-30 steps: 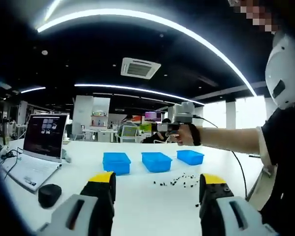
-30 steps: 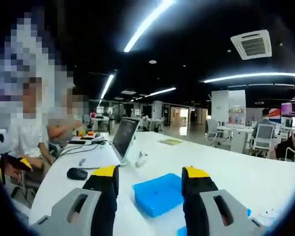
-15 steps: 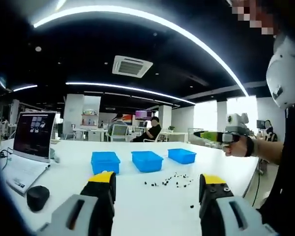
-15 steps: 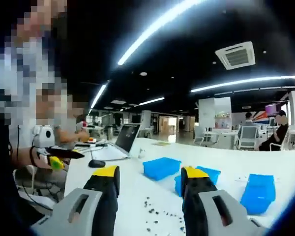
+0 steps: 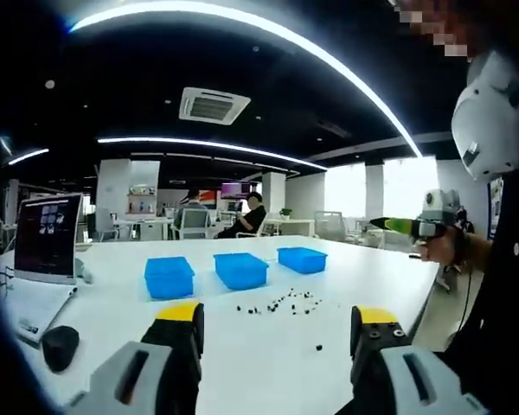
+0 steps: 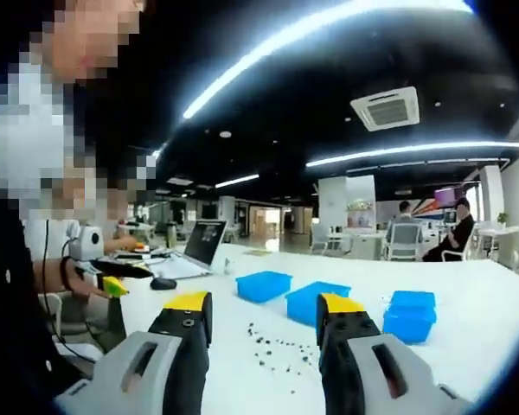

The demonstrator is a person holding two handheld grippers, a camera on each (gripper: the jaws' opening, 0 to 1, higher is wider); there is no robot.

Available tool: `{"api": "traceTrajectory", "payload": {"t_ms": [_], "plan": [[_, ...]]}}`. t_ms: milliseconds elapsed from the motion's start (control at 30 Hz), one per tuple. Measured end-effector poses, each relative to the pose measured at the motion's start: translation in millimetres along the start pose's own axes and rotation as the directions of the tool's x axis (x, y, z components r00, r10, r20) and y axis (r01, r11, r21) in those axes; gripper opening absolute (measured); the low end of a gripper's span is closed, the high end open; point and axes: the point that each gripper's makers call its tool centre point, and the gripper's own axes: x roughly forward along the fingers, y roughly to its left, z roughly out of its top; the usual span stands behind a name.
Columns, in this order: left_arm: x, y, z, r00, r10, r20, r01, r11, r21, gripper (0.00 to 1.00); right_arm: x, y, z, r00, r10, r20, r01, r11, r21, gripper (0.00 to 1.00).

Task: Pick up the resistors one by one and place each resistor into its matching bin, sorting the parts by color and model until every resistor is separated into the correct bin for its type

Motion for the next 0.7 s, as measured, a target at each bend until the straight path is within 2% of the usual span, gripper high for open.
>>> {"api": "traceTrajectory", "payload": {"t_ms": [200, 333, 400, 533, 633, 700], "plan": [[-8, -1.7, -1.4, 1.000, 0.005, -0.007, -0.005, 1.000, 0.002, 0.70, 9, 3, -5.9, 0.992, 0.069, -0.105, -0.074, 0.996, -0.044, 0.45], [-15, 0.0, -8.2, 1.000, 0.008, -0.022, -0.008, 1.000, -0.003, 0.70, 21, 14, 2.7, 0.975, 0.139, -0.175, -0.162, 0.979, -0.126, 0.43], [-16, -0.3, -11.2, 0.999, 0.008, -0.031, -0.008, 1.000, -0.001, 0.70, 27, 22, 5.8, 0.961, 0.180, -0.212, -0.214, 0.966, -0.148, 0.43], [-19, -0.7, -15.5, 0.999, 0.002, -0.041, -0.002, 1.000, -0.002, 0.70, 37, 38, 3.2, 0.916, 0.265, -0.300, -0.320, 0.936, -0.151, 0.43], [-21, 0.3, -15.4, 0.999, 0.003, -0.035, -0.003, 1.000, -0.006, 0.70, 43, 54, -5.9, 0.859, 0.330, -0.391, -0.414, 0.898, -0.152, 0.43], [-22, 2.3, -14.8, 1.000, 0.008, -0.027, -0.008, 1.000, -0.011, 0.70, 49, 64, -14.9, 0.815, 0.360, -0.455, -0.469, 0.870, -0.151, 0.42]]}}
